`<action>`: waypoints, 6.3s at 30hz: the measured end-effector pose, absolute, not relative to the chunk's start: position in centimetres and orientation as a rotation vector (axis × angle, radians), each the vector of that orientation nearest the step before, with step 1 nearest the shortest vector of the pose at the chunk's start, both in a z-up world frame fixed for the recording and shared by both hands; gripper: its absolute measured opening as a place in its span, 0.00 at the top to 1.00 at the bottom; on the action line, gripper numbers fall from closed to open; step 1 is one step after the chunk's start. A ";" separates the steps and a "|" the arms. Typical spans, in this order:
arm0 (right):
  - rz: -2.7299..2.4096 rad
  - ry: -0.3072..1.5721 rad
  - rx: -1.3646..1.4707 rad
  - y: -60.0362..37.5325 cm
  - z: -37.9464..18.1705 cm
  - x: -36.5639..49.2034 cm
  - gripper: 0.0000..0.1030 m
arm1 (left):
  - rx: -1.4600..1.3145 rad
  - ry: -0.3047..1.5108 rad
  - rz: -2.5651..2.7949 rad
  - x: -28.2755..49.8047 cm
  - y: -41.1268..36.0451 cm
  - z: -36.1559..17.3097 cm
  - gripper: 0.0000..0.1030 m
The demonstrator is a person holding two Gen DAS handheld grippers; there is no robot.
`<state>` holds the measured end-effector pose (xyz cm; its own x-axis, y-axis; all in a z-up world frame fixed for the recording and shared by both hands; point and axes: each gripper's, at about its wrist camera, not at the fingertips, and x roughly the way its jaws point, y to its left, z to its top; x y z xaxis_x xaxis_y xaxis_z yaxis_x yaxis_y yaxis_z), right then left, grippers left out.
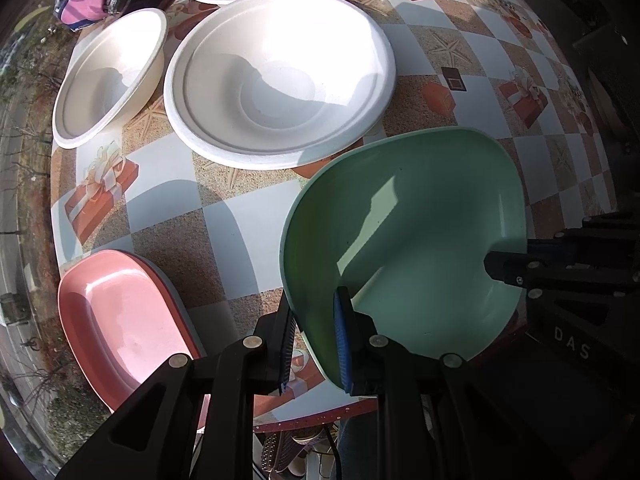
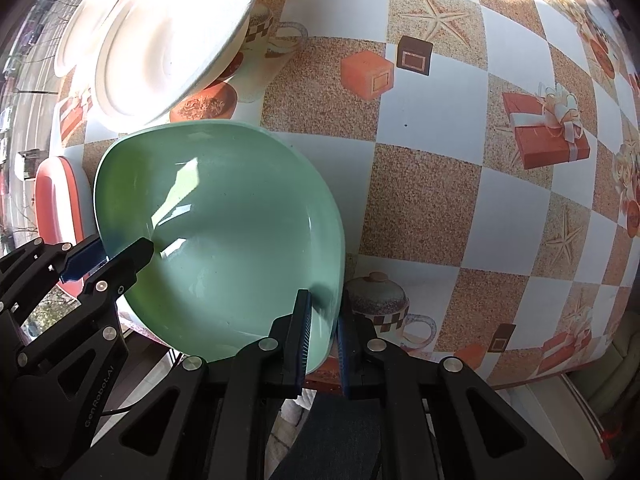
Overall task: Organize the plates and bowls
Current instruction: 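Hold the green plate with the right gripper above the pink plate, then lower the green plate onto the pink plate and open the right gripper, then move the right gripper to a white paper bowl's rim and close, then lift the white bowl with the right gripper and carry it across the table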
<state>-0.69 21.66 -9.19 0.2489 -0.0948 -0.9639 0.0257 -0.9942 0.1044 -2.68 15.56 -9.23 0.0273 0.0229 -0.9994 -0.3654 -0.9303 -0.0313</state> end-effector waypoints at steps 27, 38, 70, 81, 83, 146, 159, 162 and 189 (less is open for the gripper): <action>-1.910 0.026 2.330 18.9 -7.2 -0.9 0.87 | -1.980 0.254 2.107 -1.8 12.6 -5.8 0.80; -1.935 0.073 2.280 18.0 -5.5 -1.2 0.87 | -1.959 0.198 2.176 -1.5 10.4 -4.5 0.80; -1.893 0.223 2.146 14.3 -3.8 -0.4 0.87 | -2.007 0.031 2.373 -0.3 3.1 -1.7 0.80; -1.838 0.266 2.105 13.9 -3.7 -0.7 0.87 | -2.037 -0.010 2.434 -0.1 0.4 -1.3 0.80; -1.825 0.278 2.102 13.8 -3.8 -0.7 0.87 | -2.043 -0.018 2.441 -0.1 0.1 -1.3 0.80; -2.000 -0.256 2.311 33.9 -5.5 -10.1 0.25 | -2.045 -0.101 2.270 -10.6 4.7 -3.5 0.28; -2.010 -0.256 2.273 34.0 -6.0 -13.8 0.25 | -2.169 -0.208 2.219 -13.6 6.0 -6.2 0.28; -1.996 -0.218 2.280 33.5 -6.8 -14.4 0.25 | -2.193 -0.197 2.208 -14.1 6.7 -6.9 0.28; -1.894 -0.134 2.272 30.0 -9.2 -14.3 0.82 | -2.251 0.012 2.051 -14.4 13.4 -11.6 0.74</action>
